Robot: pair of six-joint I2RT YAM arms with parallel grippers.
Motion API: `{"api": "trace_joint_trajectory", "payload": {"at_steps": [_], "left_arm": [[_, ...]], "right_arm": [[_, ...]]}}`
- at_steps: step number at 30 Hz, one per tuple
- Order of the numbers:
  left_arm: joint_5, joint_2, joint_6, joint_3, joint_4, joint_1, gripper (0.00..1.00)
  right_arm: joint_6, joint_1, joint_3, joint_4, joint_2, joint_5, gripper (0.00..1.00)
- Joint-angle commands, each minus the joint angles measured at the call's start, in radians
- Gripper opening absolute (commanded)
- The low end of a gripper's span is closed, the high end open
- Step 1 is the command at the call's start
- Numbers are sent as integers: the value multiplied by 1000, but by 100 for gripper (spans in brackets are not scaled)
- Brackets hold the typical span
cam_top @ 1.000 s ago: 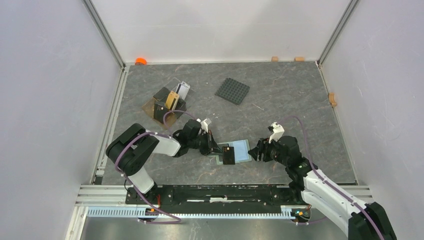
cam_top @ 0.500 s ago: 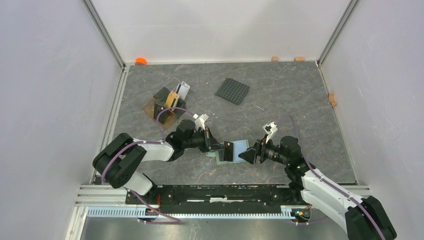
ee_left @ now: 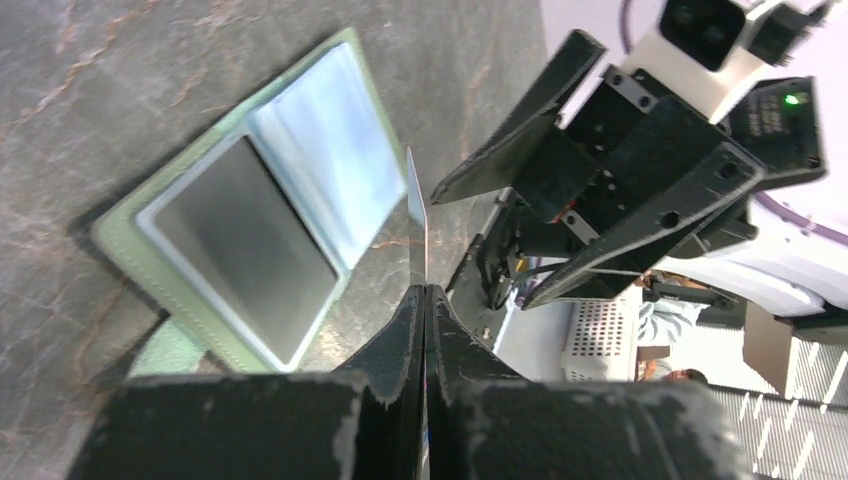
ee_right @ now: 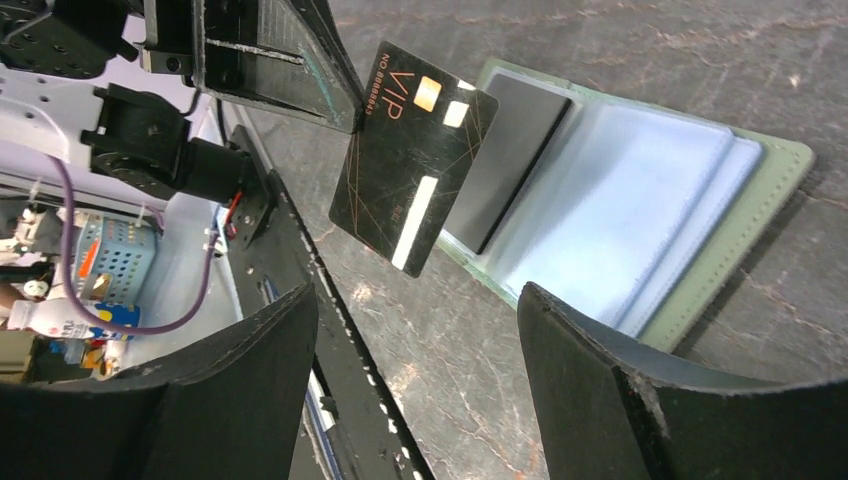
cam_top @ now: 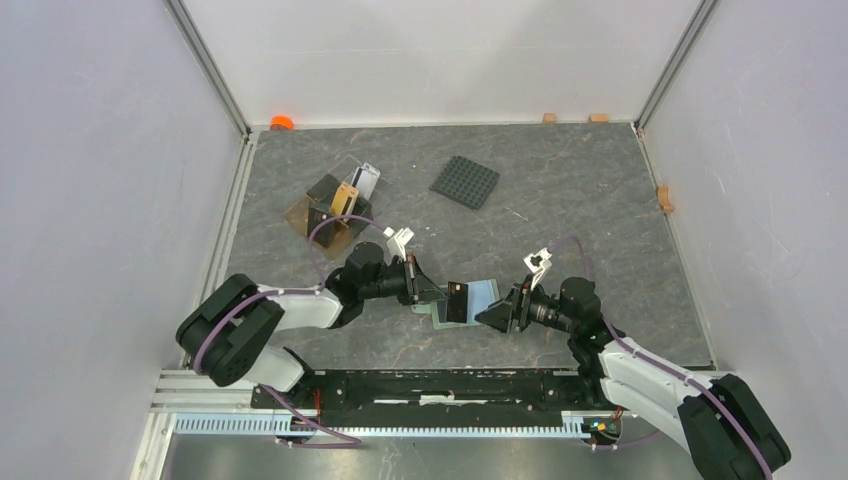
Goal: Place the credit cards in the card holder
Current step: Insert the credit card into the card holder.
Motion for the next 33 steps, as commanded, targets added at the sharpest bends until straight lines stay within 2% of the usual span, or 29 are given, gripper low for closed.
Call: {"api": "trace_joint_trajectory", "payload": {"at_steps": [1, 9, 16, 18, 25, 33], "left_arm": [[44, -96, -42, -17, 124, -8, 2], [39, -198, -45, -18, 127, -34, 2], [39, -217, -60, -32, 156, -38, 2], [42, -218, -68, -39, 174, -38, 2], [58, -224, -77, -43, 185, -41, 2], [53, -232, -77, -59, 187, -44, 2]], "right_arm": [[69, 3, 4, 146, -1, -59, 77], [232, 15, 6, 374, 61, -138, 67], [263, 41, 34, 413, 81, -133, 56], [281, 48, 39, 447, 94, -135, 52], [358, 58, 42, 590, 157, -137, 24], [391, 61, 54, 650, 178, -117, 10]]}}
